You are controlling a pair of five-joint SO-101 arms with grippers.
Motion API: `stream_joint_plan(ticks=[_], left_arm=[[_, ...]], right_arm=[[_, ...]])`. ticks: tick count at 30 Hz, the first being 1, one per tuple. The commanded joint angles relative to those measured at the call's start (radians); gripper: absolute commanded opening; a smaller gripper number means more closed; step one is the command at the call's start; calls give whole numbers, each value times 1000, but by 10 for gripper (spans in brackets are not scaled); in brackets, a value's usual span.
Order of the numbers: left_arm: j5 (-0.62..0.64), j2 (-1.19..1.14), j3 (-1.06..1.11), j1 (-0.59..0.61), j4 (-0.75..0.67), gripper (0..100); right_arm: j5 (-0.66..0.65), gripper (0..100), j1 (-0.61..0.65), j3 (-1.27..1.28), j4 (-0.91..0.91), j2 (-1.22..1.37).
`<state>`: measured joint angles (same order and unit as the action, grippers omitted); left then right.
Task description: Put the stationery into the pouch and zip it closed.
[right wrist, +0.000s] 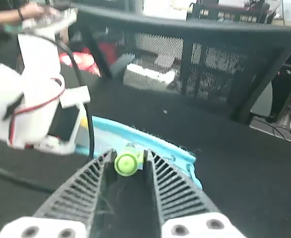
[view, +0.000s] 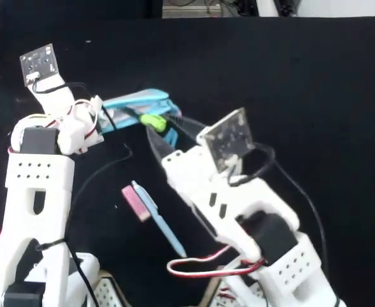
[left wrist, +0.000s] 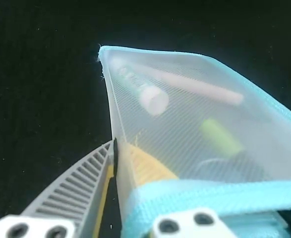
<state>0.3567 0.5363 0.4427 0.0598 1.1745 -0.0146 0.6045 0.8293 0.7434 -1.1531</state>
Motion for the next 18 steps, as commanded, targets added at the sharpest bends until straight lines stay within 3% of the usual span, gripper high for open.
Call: stream_joint_plan(ticks=[1,10,18], left_arm=[[11,-8,4,-4,-14,30],[11,-8,4,-5,-12,30],[11,-8,4,-2,-12,30]], right_arm=[[-40,10,-18,-101,51,107],[-43,10,-18,-412,249,503],[-41,49,-12,-440,255,559]])
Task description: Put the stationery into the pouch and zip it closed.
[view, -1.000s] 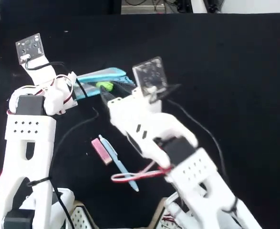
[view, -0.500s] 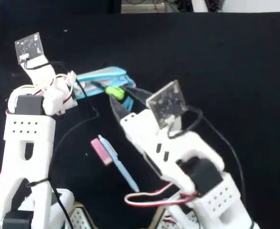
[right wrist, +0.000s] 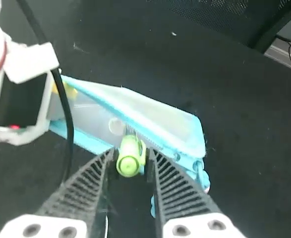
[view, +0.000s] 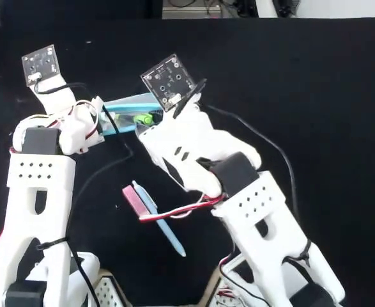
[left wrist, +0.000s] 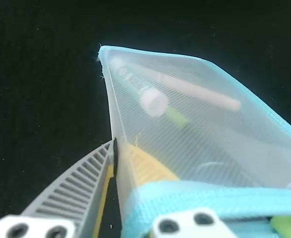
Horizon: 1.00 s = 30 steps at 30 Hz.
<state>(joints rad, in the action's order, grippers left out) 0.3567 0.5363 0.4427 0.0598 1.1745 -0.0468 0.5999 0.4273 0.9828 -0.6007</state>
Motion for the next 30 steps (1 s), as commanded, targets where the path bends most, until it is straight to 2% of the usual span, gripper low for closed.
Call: stream_joint_plan(ticks=[1,4,15,23,30], left_arm=[[11,-8,4,-4,-12,30],[11,-8,4,-2,-12,30],[11,-8,4,1,-12,30],[11,-6,4,-2,-14,30],[11,-3,-62,4,-8,30]], right_arm=[[-11,83,-8,-39,23,7],[-11,142,-8,-39,29,7],[-6,145,8,-39,34,4],[-18,145,5,-122,221,-317],[-112,145,-68,68,224,-398]])
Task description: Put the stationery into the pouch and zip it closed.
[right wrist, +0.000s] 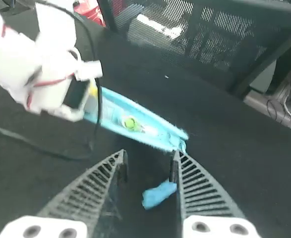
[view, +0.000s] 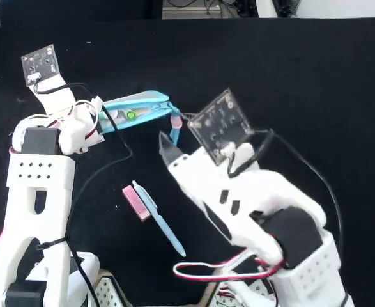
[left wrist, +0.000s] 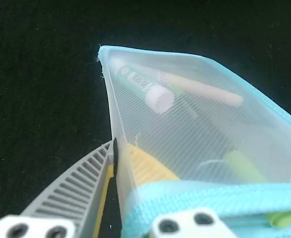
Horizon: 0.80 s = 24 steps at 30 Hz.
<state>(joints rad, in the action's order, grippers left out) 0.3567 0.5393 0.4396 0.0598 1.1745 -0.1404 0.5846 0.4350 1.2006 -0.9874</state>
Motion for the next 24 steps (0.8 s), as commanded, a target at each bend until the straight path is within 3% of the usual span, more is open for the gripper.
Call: stream_joint_plan(ticks=[1,6,13,18,24], left_arm=[[11,-6,-77,2,-5,30],[-21,-14,-272,2,164,30],[-81,-126,-590,2,397,30],[-127,-358,-750,15,503,30],[-124,-687,-898,74,532,30]], right_arm=[[-18,145,-64,97,8,-12],[-15,145,-71,320,-37,-12],[28,145,-74,639,-353,-12],[44,145,-60,742,-437,-12],[44,145,-52,751,-446,-12]])
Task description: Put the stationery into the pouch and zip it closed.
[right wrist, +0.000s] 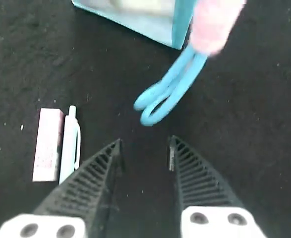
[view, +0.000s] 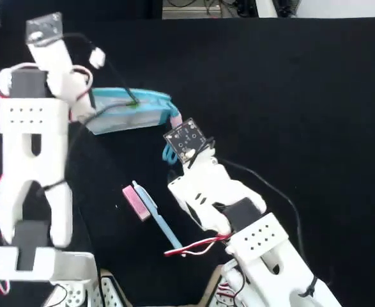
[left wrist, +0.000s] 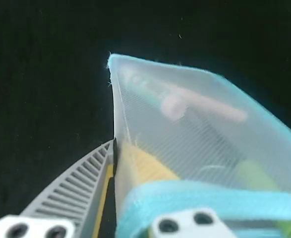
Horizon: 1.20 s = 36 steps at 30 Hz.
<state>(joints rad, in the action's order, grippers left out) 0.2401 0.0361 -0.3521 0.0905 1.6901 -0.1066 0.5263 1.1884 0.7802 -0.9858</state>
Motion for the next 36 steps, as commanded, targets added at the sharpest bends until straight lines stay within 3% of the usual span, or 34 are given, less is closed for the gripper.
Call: stream_joint_plan(ticks=[1,5,10,17,23,28,36], left_arm=[[-8,-196,-137,54,38,30],[-8,-199,-179,70,63,30],[-6,-141,-171,61,69,30],[25,32,-142,68,68,30],[21,-144,-145,70,55,30],[21,-381,-268,73,72,30],[25,-315,-266,104,72,30]], right_arm=[[11,145,6,-2,-26,-13],[11,145,20,-2,-23,-12],[9,147,150,33,-29,-5],[12,253,180,42,-26,-5],[5,254,181,67,-48,-5],[5,254,183,107,-112,-5],[12,256,183,39,-74,82]])
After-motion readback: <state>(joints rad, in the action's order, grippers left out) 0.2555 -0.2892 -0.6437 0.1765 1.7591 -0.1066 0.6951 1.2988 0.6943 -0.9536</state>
